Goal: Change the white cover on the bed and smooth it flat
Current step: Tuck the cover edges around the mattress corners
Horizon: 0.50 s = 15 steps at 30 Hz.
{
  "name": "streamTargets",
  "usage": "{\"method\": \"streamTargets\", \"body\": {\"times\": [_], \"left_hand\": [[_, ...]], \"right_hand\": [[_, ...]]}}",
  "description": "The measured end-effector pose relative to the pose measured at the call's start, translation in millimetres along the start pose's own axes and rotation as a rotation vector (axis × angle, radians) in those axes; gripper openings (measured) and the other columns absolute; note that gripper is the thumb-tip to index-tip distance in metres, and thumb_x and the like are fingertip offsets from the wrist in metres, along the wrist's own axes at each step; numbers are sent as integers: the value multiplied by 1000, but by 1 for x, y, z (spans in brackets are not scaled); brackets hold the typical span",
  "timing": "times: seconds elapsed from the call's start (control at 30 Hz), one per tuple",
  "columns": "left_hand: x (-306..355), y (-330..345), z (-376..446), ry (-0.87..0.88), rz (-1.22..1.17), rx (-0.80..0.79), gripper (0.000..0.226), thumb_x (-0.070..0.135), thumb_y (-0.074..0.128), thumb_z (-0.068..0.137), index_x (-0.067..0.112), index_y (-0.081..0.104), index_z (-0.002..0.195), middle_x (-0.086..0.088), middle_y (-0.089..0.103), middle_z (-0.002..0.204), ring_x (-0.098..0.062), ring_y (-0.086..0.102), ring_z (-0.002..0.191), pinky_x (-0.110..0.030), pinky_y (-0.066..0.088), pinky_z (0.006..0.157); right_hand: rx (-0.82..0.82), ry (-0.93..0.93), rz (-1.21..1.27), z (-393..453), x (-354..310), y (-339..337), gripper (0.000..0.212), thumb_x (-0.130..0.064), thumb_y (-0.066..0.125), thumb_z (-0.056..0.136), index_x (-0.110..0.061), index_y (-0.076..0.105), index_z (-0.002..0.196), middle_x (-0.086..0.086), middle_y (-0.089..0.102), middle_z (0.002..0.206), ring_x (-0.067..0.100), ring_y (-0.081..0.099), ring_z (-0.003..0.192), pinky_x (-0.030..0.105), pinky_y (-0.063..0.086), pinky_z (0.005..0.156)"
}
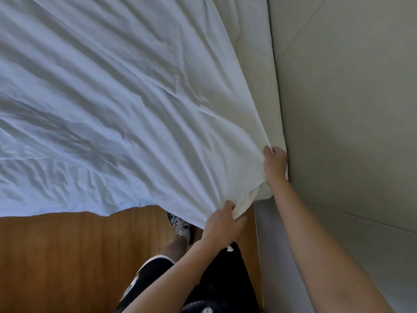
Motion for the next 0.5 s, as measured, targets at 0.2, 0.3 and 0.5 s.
{"method": "streamTargets", "body": {"times": [0.2,0.3,0.5], "left_hand": [[-11,27,-7,19,84,57,16,29,44,98,17,47,106,-5,60,87,-28,58,81,-36,45,70],[-6,46,-9,37,69,75,17,31,42,99,16,48,101,-2,55,81,-25,52,74,-34,40,67],[28,122,-16,53,118,-32,16,21,39,99,12,47,109,-7,51,86,-31,53,80,-33,36,68]], "right_hand": [[-27,-136,-424,-17,41,-15,38,-28,42,100,-3,50,73,1,49,64,18,44,57,27,25,48],[18,-175,-442,-8,53,-26,36,-28,42,100,-7,44,70,8,52,67,26,48,63,33,32,55],[58,-128,-478,9,113,-70,30,-27,40,101,-9,50,79,18,59,81,35,55,76,37,35,63]]}}
Point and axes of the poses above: each hand's wrist, its own z-axis towards the middle knuckle, its own y-axis out of the palm, x = y × z, the point moved 2 cm from there along z, towards the middle knuckle
